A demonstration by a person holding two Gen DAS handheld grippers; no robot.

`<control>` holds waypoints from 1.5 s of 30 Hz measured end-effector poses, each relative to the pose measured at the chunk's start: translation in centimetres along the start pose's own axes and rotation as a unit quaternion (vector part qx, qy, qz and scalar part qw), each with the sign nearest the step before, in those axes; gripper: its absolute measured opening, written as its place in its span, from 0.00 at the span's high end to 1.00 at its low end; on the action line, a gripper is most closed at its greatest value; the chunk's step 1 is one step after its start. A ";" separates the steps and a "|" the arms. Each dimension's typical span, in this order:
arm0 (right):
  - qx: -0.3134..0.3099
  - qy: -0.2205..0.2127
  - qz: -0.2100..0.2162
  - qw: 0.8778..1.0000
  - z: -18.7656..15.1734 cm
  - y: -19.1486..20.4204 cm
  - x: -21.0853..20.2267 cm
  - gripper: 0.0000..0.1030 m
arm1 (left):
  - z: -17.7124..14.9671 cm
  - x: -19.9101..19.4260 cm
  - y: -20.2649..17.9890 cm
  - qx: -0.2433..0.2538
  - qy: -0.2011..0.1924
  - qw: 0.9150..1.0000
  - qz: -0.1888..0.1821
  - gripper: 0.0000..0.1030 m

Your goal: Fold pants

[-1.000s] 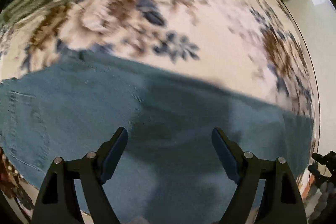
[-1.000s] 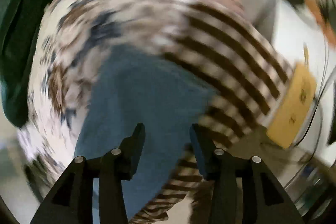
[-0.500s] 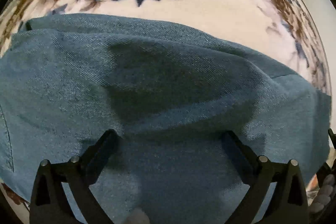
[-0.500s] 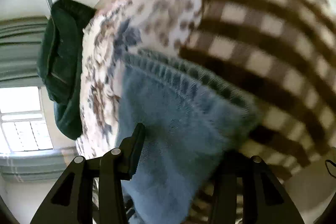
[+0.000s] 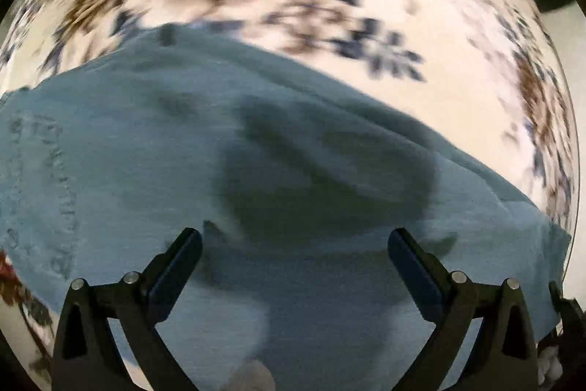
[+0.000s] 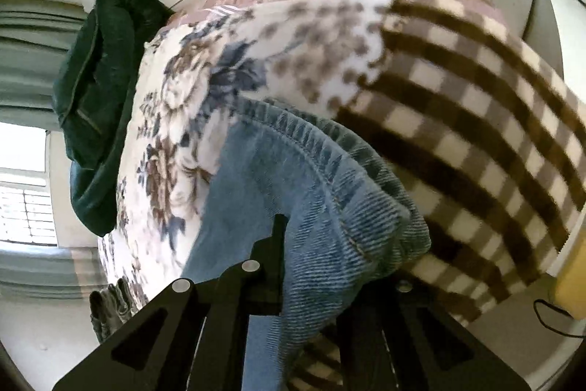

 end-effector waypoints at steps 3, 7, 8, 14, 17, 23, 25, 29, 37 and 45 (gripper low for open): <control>-0.024 0.034 -0.041 0.998 0.0 0.9 0.4 0.66 | 0.2 -1.7 2.7 -0.015 -0.022 1.000 0.014 0.00; -0.056 0.075 -0.172 0.981 -1.4 0.8 0.0 0.45 | 0.1 -3.1 6.3 -0.031 -0.037 0.998 0.041 0.00; -0.065 0.066 -0.191 0.977 -1.9 1.4 -1.0 0.45 | 0.3 -3.3 7.0 -0.031 -0.036 0.998 0.047 0.00; -0.137 0.082 -0.155 0.975 -7.4 12.2 -4.1 0.45 | 4.4 -5.4 9.8 -0.024 -0.055 0.996 0.066 0.00; -0.161 0.204 -0.082 0.962 -12.2 19.0 1.8 0.45 | 6.5 -5.7 11.3 -0.023 -0.059 0.995 0.072 0.00; -0.410 0.305 -0.076 0.856 -22.7 32.3 13.0 0.45 | 8.4 -5.9 12.1 -0.005 -0.065 0.994 0.085 0.00; -0.512 0.327 -0.093 0.788 -26.0 34.7 15.6 0.45 | 8.9 -6.1 12.9 -0.002 -0.069 0.994 0.087 0.00; -0.665 0.329 -0.134 0.657 -31.4 36.1 18.7 0.45 | 9.1 -5.6 14.6 0.009 -0.075 0.992 0.105 0.00; -0.716 0.282 -0.137 0.624 -35.2 35.9 19.3 0.98 | 8.5 -4.8 19.1 -0.040 -0.059 0.993 0.096 0.00; -0.703 0.200 -0.142 0.667 -33.4 37.7 16.6 0.99 | 8.3 -5.6 21.5 -0.062 -0.062 0.993 0.085 0.00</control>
Point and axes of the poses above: each gripper's, at about its wrist camera, not at the fingertips, and x roughly the way its jaws point, y to its left, z to its top, the point moved 3 cm from there along x, roughly the way its jaws point, and after that the axes turned 3 degrees about -x, right-handed, at the moved point
